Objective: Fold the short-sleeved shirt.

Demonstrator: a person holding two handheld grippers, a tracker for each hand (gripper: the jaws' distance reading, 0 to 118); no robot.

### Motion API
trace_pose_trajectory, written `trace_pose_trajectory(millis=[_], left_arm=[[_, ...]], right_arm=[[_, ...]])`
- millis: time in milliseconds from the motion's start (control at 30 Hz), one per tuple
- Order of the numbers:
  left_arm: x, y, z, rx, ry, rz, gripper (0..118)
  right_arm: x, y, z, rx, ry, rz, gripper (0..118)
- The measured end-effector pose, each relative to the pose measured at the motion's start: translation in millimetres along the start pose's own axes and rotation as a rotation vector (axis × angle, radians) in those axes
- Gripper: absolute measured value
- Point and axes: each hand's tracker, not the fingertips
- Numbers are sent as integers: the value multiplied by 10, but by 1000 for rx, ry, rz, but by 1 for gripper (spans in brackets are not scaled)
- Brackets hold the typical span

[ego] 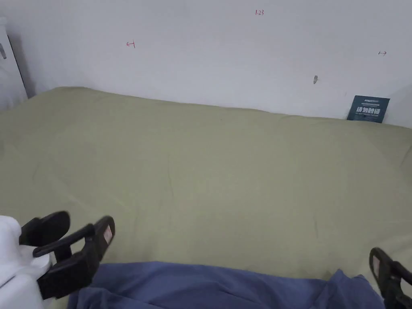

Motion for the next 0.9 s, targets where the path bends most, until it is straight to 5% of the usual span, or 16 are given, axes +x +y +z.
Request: trace_pose_trajectory(millis=[33, 67, 333, 367, 467, 500, 700, 900], left_arm=[[94, -33, 35, 78, 72, -42, 0], [173, -44, 45, 109, 149, -83, 0], [-241, -173, -85, -47, 70, -27, 0], [-320, -189, -142, -92, 40, 3, 4], [-821, -369, -318, -236, -52, 173, 86], [-987, -472, -383, -271, -72, 249, 97], [-1640, -1283, -585, -437, -122, 747, 97], [-1637, -1579, -747, -564, -37, 780, 96]], right_arm=[[-55, 17, 5, 4, 1, 29, 10], [-95, 22, -2, -13, -4, 30, 0], [-171, 26, 68, -5, 68, -41, 0], [-156, 30, 63, -6, 69, -39, 0], [-74, 40, 42, -20, 75, -69, 0], [-33, 29, 23, -31, 78, -87, 0], [69, -1, -77, -93, 106, -132, 0], [61, -46, -148, -119, 124, -136, 0]])
